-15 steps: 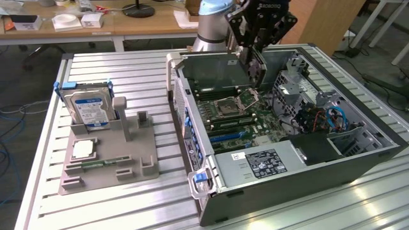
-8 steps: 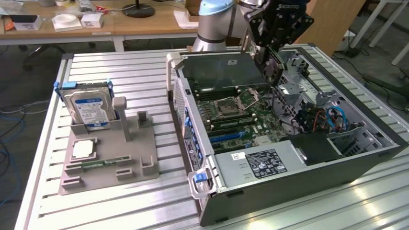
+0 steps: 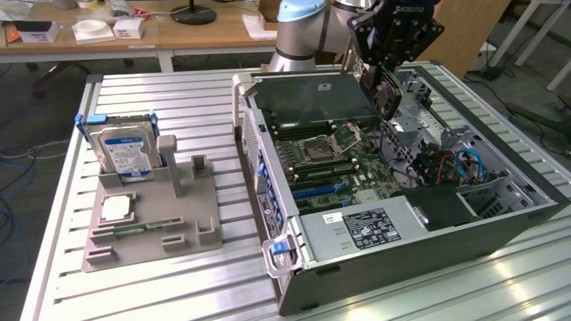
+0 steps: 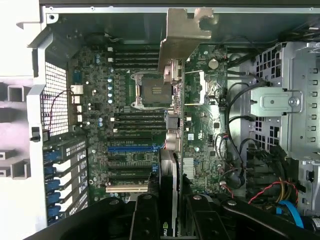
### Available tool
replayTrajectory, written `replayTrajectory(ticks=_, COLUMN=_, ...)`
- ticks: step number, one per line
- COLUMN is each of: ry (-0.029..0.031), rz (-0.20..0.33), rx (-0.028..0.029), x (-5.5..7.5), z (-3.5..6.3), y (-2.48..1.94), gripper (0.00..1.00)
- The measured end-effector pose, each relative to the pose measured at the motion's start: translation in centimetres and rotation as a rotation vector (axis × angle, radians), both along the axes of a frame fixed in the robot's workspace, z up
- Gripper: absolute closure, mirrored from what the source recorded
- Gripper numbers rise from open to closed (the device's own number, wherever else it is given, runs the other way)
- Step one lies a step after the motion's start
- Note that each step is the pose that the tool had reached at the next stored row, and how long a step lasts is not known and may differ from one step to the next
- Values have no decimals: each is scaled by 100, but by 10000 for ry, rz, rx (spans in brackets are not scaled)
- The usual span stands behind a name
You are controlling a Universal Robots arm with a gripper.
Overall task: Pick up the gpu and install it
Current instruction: 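Pick up the gpu and move the gpu toward the slot, then insert the gpu into the slot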
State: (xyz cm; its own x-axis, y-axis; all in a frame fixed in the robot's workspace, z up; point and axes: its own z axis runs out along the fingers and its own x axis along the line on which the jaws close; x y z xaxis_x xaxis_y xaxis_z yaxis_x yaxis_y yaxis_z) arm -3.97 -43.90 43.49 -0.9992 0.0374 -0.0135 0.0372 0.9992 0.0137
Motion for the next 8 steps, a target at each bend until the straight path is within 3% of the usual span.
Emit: replayTrajectory(ticks=8, ry=0, rz=0, rx=0, x=0, z=0, y=0, gripper=73)
